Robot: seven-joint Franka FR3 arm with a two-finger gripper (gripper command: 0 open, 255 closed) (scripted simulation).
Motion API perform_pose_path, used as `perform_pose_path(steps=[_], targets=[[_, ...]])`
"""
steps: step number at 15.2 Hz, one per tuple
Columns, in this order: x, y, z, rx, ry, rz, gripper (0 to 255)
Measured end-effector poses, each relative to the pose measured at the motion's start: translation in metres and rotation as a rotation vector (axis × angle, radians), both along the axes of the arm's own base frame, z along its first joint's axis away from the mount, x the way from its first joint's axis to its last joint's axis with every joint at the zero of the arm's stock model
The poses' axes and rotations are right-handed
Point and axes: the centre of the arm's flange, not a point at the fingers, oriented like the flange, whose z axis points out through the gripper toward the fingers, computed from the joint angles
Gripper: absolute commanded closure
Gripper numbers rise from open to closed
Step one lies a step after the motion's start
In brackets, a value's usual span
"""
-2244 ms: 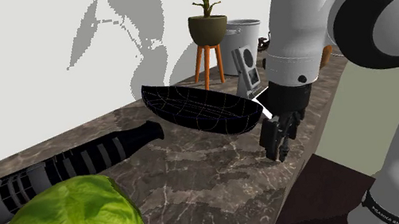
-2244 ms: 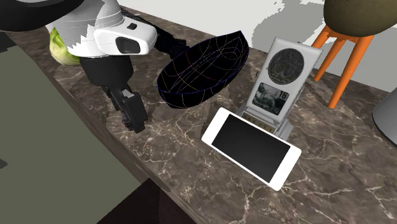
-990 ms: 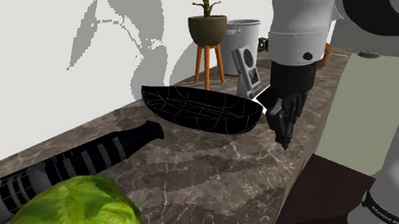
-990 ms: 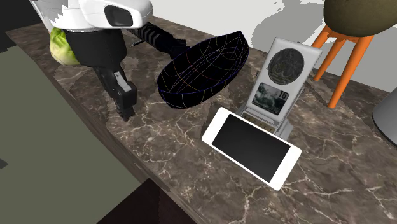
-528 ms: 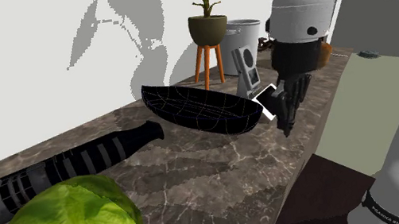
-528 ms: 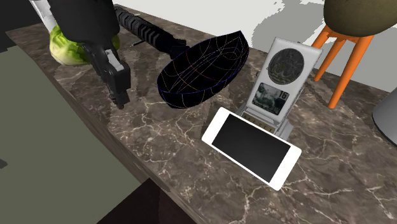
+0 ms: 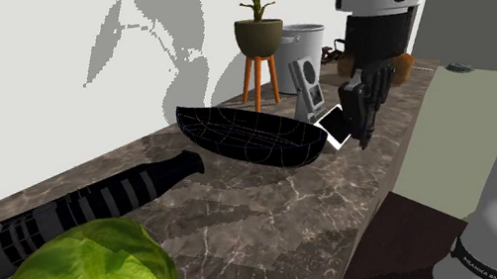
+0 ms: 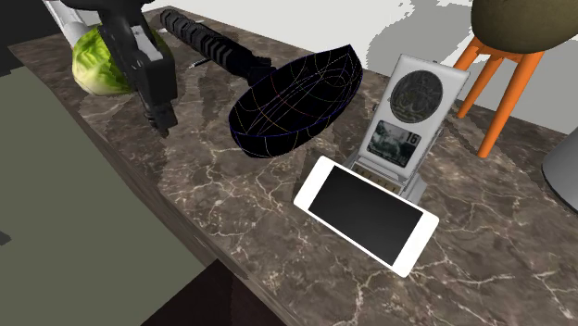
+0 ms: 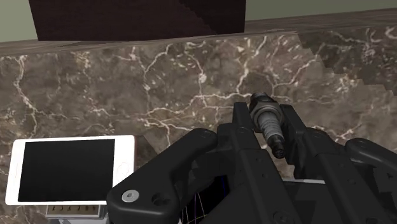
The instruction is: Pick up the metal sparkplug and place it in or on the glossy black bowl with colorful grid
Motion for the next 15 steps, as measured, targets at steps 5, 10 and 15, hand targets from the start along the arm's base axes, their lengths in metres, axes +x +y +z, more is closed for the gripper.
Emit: perform_pose_path(steps=[5, 10, 15], targets=[[0.000, 0.000, 0.026, 0.000, 0.000, 0.000, 255], [0.000, 0.000, 0.051, 0.000, 0.000, 0.000, 255], [0.053, 0.001, 0.056, 0.000, 0.000, 0.000, 255]])
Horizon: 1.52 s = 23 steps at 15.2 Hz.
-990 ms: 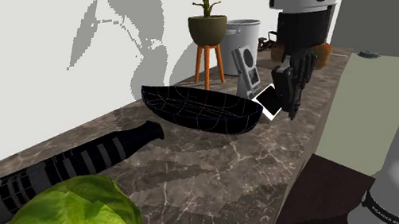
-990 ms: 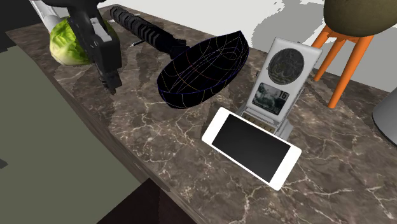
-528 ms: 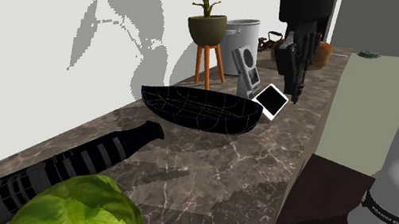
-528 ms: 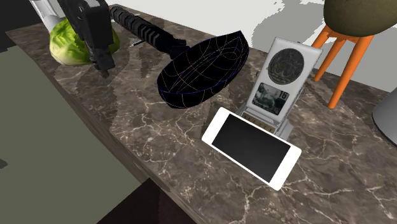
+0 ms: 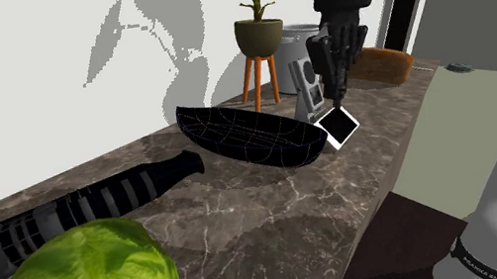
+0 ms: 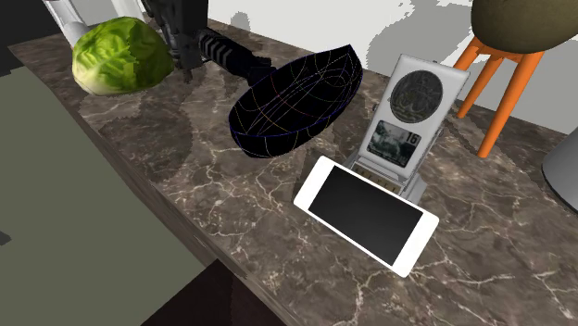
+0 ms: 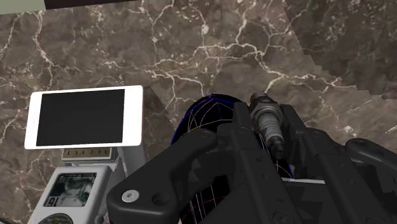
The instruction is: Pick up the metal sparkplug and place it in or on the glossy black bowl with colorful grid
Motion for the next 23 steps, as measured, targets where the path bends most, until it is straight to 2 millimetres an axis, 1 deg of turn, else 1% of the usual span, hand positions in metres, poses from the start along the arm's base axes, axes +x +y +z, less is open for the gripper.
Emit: perform_pose_path(steps=[1, 3, 4, 5, 6, 12, 16, 17, 18, 20, 23], targets=[[0.010, 0.001, -0.002, 0.000, 0.000, 0.000, 255], [0.036, 0.001, 0.001, 0.000, 0.000, 0.000, 255], [0.052, -0.001, -0.002, 0.000, 0.000, 0.001, 255], [0.063, -0.001, -0.002, -0.001, 0.000, 0.000, 255], [0.080, -0.001, 0.001, 0.000, -0.001, 0.000, 255], [0.158, 0.000, -0.003, 0.000, 0.000, 0.002, 255], [0.210, 0.001, 0.001, 0.000, 0.000, 0.002, 255], [0.221, 0.001, -0.001, 0.000, 0.000, 0.002, 255], [0.227, 0.001, -0.004, 0.000, 0.000, 0.001, 255], [0.234, 0.000, -0.013, 0.000, 0.000, 0.000, 255], [0.236, -0.001, -0.029, 0.000, 0.000, 0.000, 255]])
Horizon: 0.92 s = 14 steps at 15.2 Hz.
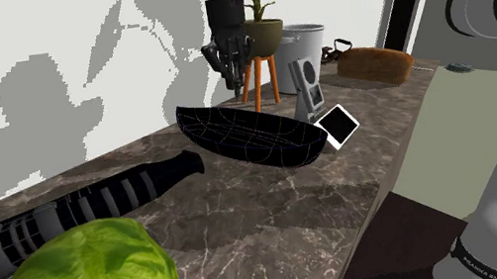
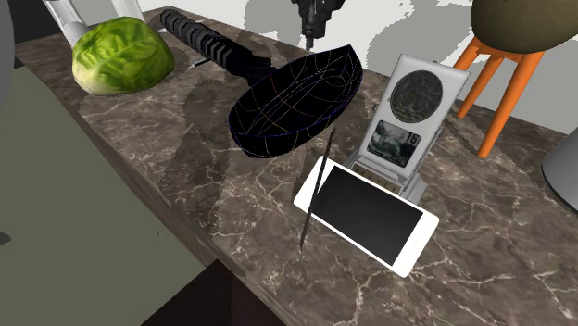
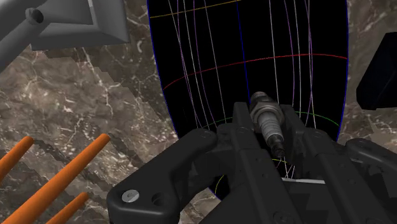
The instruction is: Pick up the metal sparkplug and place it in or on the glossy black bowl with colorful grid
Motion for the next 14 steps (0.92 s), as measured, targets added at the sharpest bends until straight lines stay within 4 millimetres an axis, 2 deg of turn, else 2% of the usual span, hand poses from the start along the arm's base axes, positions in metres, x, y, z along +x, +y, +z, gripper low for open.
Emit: perform_pose_path(steps=[7, 13, 14], targets=[[0.000, 0.000, -0.036, 0.000, 0.000, 0.000, 255], [0.001, 0.001, -0.043, 0.000, -0.001, 0.000, 255], [0.001, 0.001, -0.043, 0.000, -0.001, 0.000, 0]])
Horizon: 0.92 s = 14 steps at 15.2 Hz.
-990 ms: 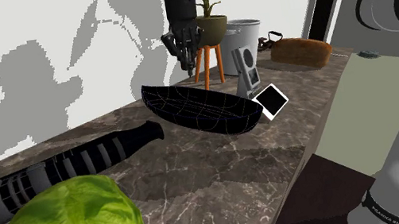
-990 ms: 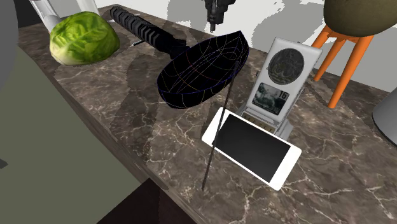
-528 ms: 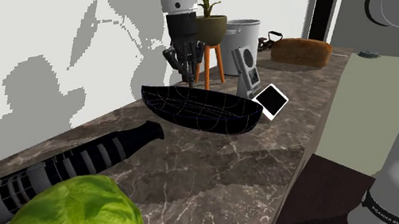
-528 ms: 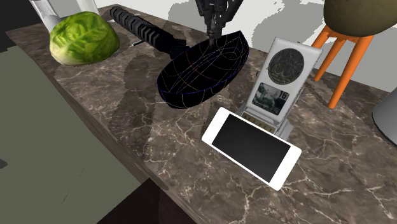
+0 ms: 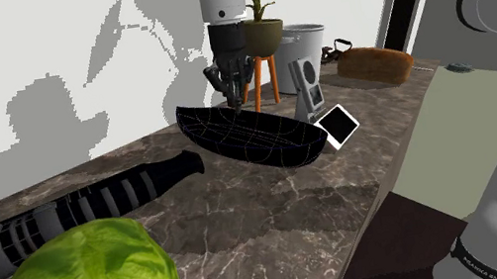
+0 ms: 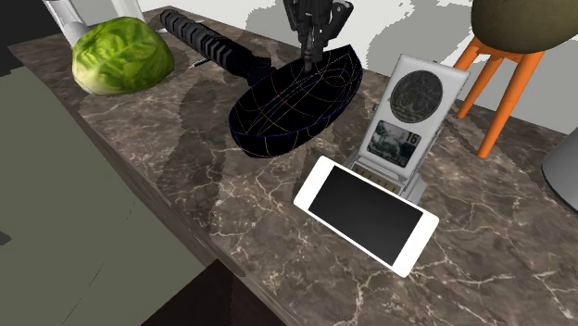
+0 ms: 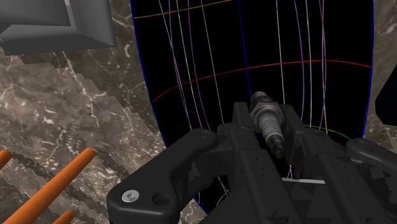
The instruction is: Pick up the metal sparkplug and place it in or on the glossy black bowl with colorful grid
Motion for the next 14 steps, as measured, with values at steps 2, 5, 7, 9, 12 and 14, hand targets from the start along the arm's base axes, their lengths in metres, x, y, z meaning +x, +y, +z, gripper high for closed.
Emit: perform_pose_path(steps=[2, 5, 7, 9, 12, 14], targets=[[0.000, 0.000, 0.000, 0.000, 0.000, 0.000, 0], [0.000, 0.000, 0.000, 0.000, 0.000, 0.000, 0], [0.001, 0.000, 0.007, 0.000, 0.000, 0.000, 0], [0.001, 0.002, 0.027, 0.001, -0.001, 0.001, 0], [0.002, 0.002, 0.048, 0.000, -0.001, 0.000, 0], [0.002, 0.002, 0.049, 0.000, 0.000, 0.000, 0]])
